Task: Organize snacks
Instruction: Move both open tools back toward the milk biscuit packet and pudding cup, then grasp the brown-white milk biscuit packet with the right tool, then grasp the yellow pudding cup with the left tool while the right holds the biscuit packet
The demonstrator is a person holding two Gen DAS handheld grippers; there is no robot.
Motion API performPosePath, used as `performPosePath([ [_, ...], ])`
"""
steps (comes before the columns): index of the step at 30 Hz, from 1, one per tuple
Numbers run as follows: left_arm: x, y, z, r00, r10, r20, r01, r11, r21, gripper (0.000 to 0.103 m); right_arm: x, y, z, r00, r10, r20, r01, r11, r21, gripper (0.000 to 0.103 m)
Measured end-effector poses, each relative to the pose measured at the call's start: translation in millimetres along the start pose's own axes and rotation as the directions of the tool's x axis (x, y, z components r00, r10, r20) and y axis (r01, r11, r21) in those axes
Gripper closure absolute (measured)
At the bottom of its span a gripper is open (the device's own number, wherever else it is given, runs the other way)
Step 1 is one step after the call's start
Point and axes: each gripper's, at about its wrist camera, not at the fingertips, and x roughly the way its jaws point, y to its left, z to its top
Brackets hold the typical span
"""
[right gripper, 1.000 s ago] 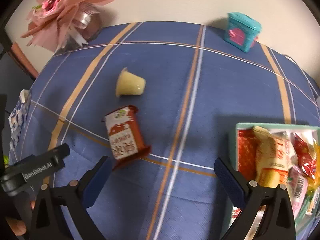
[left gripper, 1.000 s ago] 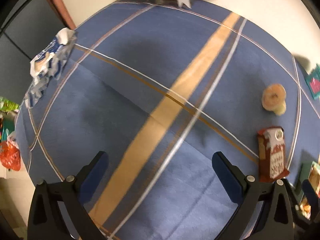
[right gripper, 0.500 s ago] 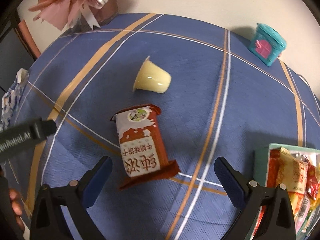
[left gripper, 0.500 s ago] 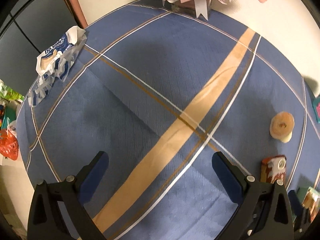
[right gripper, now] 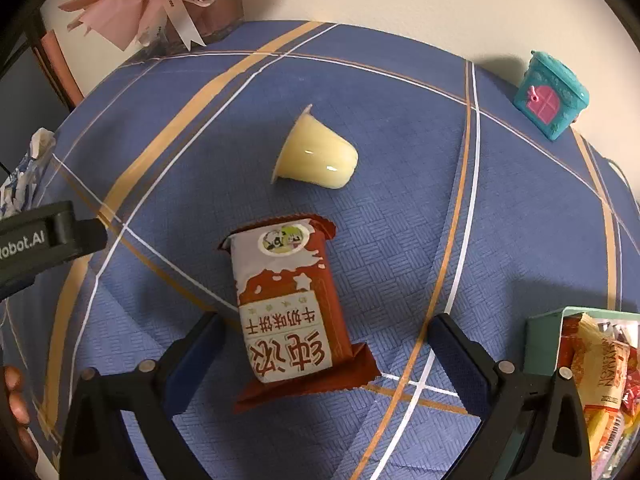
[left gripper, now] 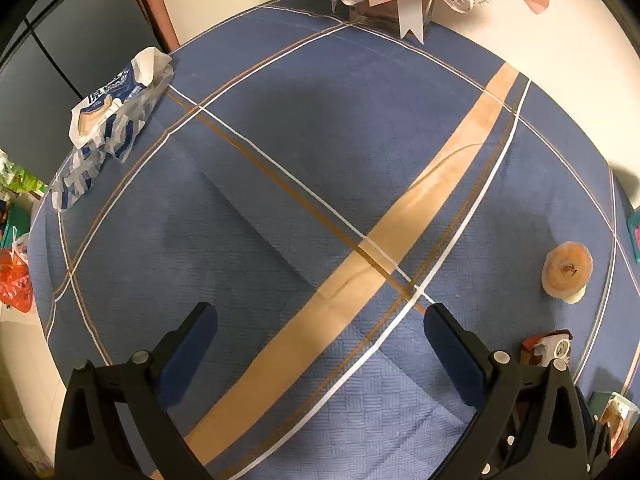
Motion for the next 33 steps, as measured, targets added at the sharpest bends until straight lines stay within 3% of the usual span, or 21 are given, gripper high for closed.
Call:
performPosePath([
  [12, -0.2, 1.3, 2.3, 1.000, -0.001, 0.009, 0.001, 1.000, 0.006, 0.000, -2.5, -4.8, -3.3, 1.000, 0.008, 0.004, -0.008, 1.000, 0.006, 0.001],
  [14, -2.0, 0.1, 1.5, 1.000, -0.001, 0.013, 0.001, 1.000, 0.009, 0.000, -5.1, -4.8, -2.0, 1.000, 0.004, 0.023, -0.004, 1.000, 0.004, 0.008],
  [19, -5.5, -0.4, 1.2, 1.000, -0.002, 0.018, 0.002, 1.000, 0.008, 0.000, -13.4, -0.3, 3.1, 0.998, 0.014, 0.060, -0.013, 1.000, -0.021, 0.039],
  [25, -7.7, -3.4, 1.6, 1.000, -0.012, 0.021, 0.012, 1.000, 0.012, 0.000, -14.9, -12.2, 3.1, 0.998, 0.016, 0.064, -0.018, 1.000, 0.017, 0.059],
  [33, -14.5, -16.2, 1.1, 0.999, -0.044, 0.031, 0.043, 0.998, 0.039, 0.000, -20.1, -40.3, 3.7, 0.998, 0.020, 0.060, -0.026, 0.995, 0.097, 0.061],
])
